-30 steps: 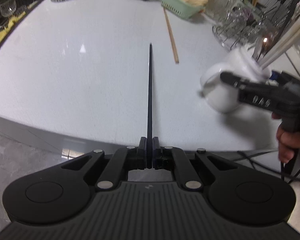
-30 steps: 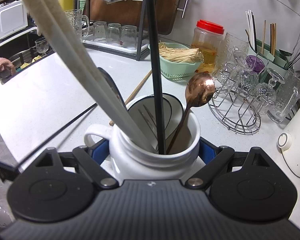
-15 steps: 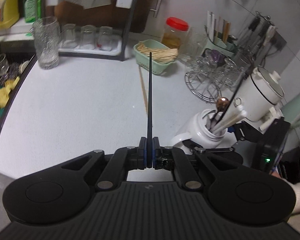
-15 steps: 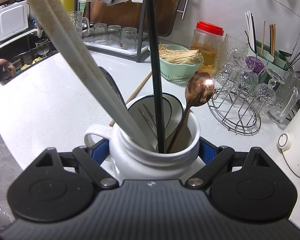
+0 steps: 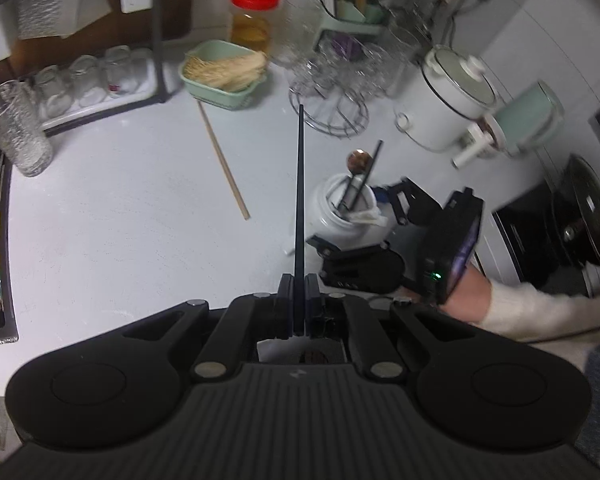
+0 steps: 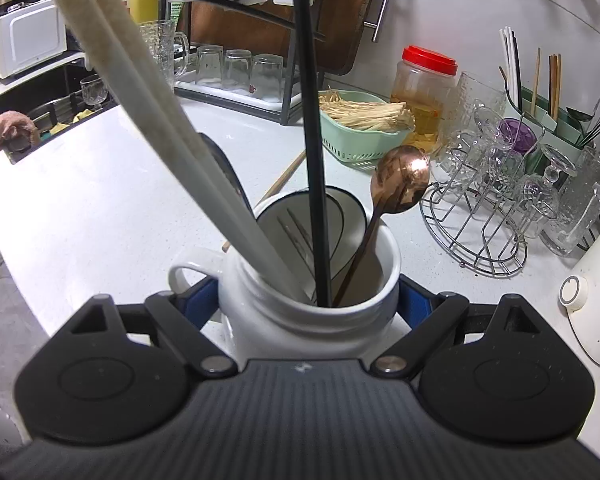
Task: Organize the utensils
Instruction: 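Lift the black chopstick with the left tool toward the jar, then lower the black chopstick into the white jar with the left tool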
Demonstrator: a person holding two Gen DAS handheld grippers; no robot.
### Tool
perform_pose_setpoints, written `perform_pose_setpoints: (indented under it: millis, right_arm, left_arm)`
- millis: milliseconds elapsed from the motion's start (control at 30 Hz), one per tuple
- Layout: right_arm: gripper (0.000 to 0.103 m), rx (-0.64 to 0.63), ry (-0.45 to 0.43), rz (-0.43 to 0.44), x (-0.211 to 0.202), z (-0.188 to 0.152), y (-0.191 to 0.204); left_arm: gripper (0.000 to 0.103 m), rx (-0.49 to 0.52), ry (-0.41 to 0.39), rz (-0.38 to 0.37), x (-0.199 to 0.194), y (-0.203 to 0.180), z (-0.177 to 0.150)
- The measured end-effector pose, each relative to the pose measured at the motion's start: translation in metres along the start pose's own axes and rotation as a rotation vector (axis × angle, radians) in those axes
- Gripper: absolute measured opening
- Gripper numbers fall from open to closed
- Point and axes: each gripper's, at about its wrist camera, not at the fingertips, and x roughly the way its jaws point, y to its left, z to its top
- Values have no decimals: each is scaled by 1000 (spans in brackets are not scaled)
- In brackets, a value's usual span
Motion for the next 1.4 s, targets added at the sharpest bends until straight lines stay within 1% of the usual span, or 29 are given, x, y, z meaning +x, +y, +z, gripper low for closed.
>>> perform_pose_setpoints:
  millis: [167, 367, 567, 700, 900, 1100, 1400]
  right_arm:
    - [93, 7, 16, -4, 0, 2, 1]
    - [93, 23, 35, -28, 1, 4, 4]
    - [93, 46, 46, -53, 1, 5, 7]
    - [93, 55, 52, -64, 1, 6, 8]
    - [93, 63, 55, -72, 2, 7, 8]
    - [93, 72, 56, -79, 5, 9, 8]
    - [93, 83, 54, -92, 8, 10, 8]
  left_arm:
    - [5, 65, 132, -52, -7, -2, 26]
    - [5, 159, 285, -101, -6, -8, 47]
    - [5, 280, 408, -123, 6, -20, 72]
    - [5, 332, 477, -119, 19, -26, 91]
    - [5, 412, 559, -91, 39, -36, 117]
    - [5, 477, 635, -57, 63, -46, 131]
    - [6, 533, 656, -58, 99, -59, 143]
